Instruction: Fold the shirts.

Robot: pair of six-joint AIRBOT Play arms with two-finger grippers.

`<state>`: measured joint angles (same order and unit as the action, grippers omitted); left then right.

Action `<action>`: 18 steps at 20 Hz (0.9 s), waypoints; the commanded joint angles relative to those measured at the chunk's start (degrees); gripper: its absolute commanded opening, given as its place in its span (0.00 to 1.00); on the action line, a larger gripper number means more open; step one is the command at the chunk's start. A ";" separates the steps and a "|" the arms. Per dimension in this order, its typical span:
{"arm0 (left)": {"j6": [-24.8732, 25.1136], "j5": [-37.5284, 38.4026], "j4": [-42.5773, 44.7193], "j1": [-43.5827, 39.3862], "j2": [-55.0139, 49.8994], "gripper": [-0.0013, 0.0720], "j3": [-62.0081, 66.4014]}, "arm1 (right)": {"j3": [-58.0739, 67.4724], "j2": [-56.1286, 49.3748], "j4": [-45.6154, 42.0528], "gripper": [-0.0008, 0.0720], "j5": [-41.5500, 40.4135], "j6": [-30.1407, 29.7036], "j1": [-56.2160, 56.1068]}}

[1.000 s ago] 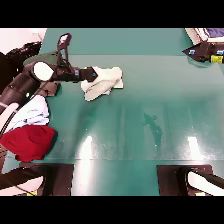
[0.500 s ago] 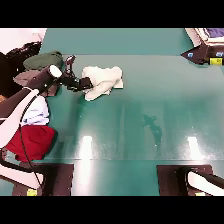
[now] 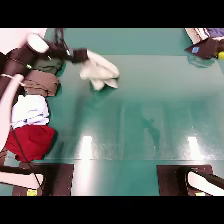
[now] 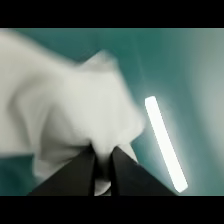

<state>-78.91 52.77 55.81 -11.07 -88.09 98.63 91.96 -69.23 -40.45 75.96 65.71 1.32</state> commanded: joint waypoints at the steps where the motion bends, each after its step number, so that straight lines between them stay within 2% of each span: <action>1: 6.14 5.35 -0.31 -3.76 9.77 0.06 10.93 | 10.78 0.02 -0.42 0.04 2.05 1.25 -0.02; 6: 6.95 11.26 -0.26 -14.19 19.98 0.06 12.48 | 22.84 1.27 -12.35 0.04 4.50 8.90 -0.02; 9: 4.26 20.35 0.63 -18.32 19.63 0.06 8.68 | 22.25 4.59 -16.44 0.04 6.82 9.90 -0.02; 10: 3.67 21.11 0.98 -19.39 19.65 0.06 4.94 | 20.44 6.25 -16.76 0.04 6.69 9.90 -0.02; 12: 3.69 20.02 0.96 -21.42 19.65 0.06 -5.35 | 15.85 9.49 -16.74 0.04 6.49 9.90 -0.02; 15: 3.63 13.35 0.35 -23.23 19.65 0.06 -20.37 | 8.55 13.70 -16.72 0.04 5.73 9.90 -0.02; 16: 3.17 11.76 -0.17 -23.23 19.65 0.21 -24.24 | 6.32 14.84 -16.72 0.04 4.92 9.90 -0.02; 17: 2.10 11.30 -0.26 -23.23 19.65 0.67 -26.75 | 4.20 15.85 -16.70 0.04 3.87 9.90 -0.02; 18: 1.05 11.56 -0.28 -23.23 19.65 0.88 -28.09 | 2.01 16.87 -16.63 0.04 2.71 9.90 -0.02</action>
<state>-75.96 66.43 56.18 -33.41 -68.53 79.09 99.66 -55.55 -56.69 80.95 75.46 1.32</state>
